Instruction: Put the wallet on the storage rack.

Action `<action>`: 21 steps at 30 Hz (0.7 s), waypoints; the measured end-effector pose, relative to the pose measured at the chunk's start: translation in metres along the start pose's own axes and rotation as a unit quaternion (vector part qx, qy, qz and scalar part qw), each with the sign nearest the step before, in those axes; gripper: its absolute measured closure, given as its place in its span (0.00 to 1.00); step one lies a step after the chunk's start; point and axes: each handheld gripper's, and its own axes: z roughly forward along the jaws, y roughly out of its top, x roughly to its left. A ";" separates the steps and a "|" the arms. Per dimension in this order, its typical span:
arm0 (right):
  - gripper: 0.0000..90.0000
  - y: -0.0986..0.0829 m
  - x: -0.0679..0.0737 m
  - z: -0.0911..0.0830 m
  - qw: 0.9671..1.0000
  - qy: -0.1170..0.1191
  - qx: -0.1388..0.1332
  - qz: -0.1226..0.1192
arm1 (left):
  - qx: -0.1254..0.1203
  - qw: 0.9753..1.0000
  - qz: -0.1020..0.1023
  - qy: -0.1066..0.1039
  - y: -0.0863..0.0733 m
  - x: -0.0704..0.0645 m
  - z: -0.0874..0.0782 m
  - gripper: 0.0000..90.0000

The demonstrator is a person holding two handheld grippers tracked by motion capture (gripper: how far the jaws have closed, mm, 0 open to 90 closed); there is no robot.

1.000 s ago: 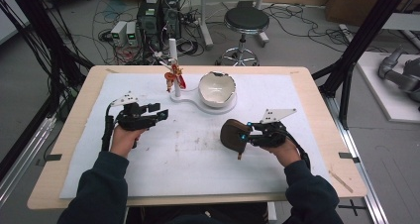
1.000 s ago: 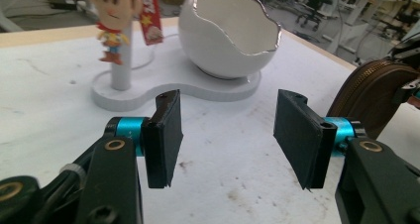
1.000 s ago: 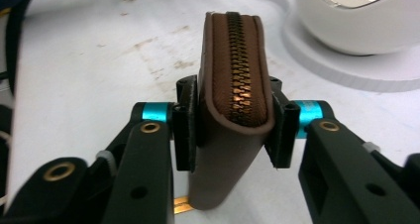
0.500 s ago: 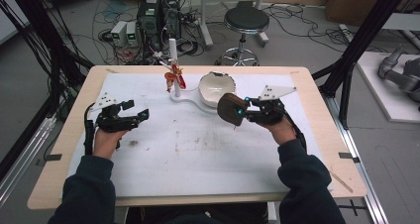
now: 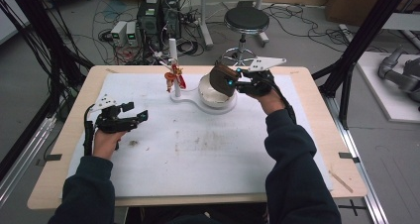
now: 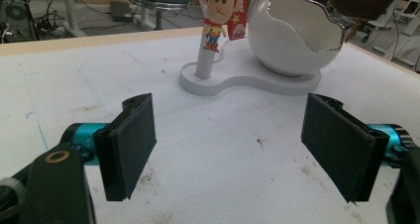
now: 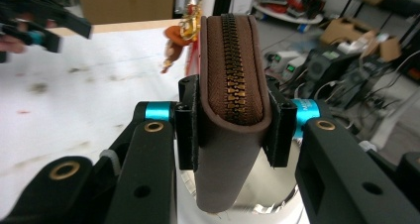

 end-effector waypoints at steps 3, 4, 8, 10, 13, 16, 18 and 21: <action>0.73 -0.004 -0.004 0.014 1.000 -0.007 0.008 -0.002 | -0.001 1.000 -0.003 0.001 0.000 0.000 0.000 0.24; 0.73 -0.005 -0.006 0.018 1.000 -0.008 0.010 -0.002 | -0.002 1.000 -0.004 0.000 0.000 0.001 -0.001 0.24; 0.73 -0.010 -0.010 0.030 1.000 -0.016 0.015 0.009 | -0.003 1.000 -0.008 0.001 -0.001 0.002 -0.001 0.24; 0.73 -0.008 -0.011 0.032 1.000 -0.019 0.011 0.012 | -0.004 1.000 -0.010 0.000 -0.001 0.002 -0.001 0.24; 0.73 -0.002 -0.012 0.032 1.000 -0.023 0.010 0.006 | -0.004 1.000 -0.011 0.000 -0.001 0.003 -0.001 0.24; 0.73 -0.004 -0.010 0.035 1.000 -0.019 0.025 0.001 | -0.005 1.000 -0.011 -0.001 -0.001 0.002 -0.001 0.24; 0.73 -0.008 -0.009 0.041 0.998 -0.013 0.053 -0.016 | -0.005 1.000 -0.010 0.000 -0.001 0.003 -0.001 0.24; 0.73 -0.014 -0.006 0.049 0.996 -0.009 0.087 -0.032 | -0.005 1.000 -0.011 0.000 -0.001 0.003 -0.002 0.24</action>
